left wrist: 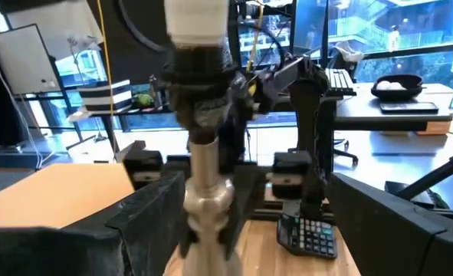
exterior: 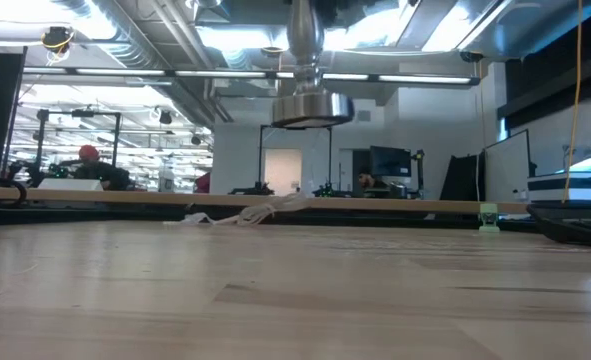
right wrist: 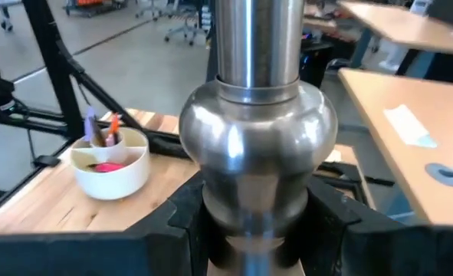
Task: Screw lightbulb
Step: Insert the white lightbulb on the silver lamp
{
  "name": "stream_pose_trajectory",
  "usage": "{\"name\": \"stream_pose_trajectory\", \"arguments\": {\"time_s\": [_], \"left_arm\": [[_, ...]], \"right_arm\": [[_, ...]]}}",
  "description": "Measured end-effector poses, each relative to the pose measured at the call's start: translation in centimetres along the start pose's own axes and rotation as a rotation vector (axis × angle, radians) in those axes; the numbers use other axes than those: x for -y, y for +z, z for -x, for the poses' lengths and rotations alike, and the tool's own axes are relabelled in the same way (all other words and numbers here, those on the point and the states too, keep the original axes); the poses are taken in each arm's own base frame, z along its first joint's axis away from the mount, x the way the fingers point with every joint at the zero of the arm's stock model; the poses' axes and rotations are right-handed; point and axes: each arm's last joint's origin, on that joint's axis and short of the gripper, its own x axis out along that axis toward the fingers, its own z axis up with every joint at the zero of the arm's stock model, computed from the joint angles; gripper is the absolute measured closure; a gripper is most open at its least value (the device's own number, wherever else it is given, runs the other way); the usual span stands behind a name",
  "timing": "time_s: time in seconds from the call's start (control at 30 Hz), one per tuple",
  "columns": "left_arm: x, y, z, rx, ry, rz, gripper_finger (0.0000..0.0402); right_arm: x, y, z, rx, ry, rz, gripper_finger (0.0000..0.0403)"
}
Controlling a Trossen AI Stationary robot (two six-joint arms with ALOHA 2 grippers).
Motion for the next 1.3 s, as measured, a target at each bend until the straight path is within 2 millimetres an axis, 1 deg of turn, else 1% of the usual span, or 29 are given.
{"name": "stream_pose_trajectory", "arguments": {"time_s": [0.1, 0.23, 0.37, 0.47, 0.6, 0.7, 0.87, 1.0, 1.17, 1.3], "left_arm": [[0.0, 0.0, -0.1, 0.002, 0.007, 0.013, 0.0094], [0.0, -0.3, -0.6, -0.020, 0.066, 0.017, 0.0094], [0.6, -1.2, -1.8, -0.064, 0.135, 0.018, 0.0094], [1.3, -1.7, -2.3, -0.094, 0.201, 0.010, 0.0094], [2.8, -1.8, -2.3, -0.109, 0.381, -0.005, 0.0094], [3.6, -1.2, -2.1, -0.065, 0.497, -0.014, 0.0094], [4.1, -0.3, -2.5, 0.006, 0.518, -0.052, 0.0094], [3.7, 0.0, -2.5, 0.038, 0.524, -0.029, 0.0094], [3.8, -0.3, -3.1, 0.043, 0.497, -0.006, 0.0094], [4.1, -0.6, -3.8, 0.044, 0.596, 0.003, 0.0094]], "right_arm": [[0.4, -1.8, -0.8, 0.034, 0.012, -0.020, 0.0264], [0.7, -4.5, -2.7, 0.049, 0.016, -0.044, 0.0264], [1.4, -6.0, -4.3, 0.089, 0.012, -0.067, 0.0264], [1.9, -6.6, -5.0, 0.104, -0.025, -0.072, 0.0264], [2.0, -6.9, -5.1, 0.088, -0.076, -0.066, 0.0264], [2.0, -6.8, -5.1, 0.090, -0.084, -0.054, 0.0264], [1.9, -7.1, -5.1, 0.063, -0.063, -0.025, 0.0264], [1.6, -7.1, -5.3, 0.060, -0.032, -0.019, 0.0264], [1.1, -7.0, -5.6, 0.060, -0.019, 0.006, 0.0264], [1.1, -7.0, -5.6, 0.057, -0.027, 0.009, 0.0264]]}}
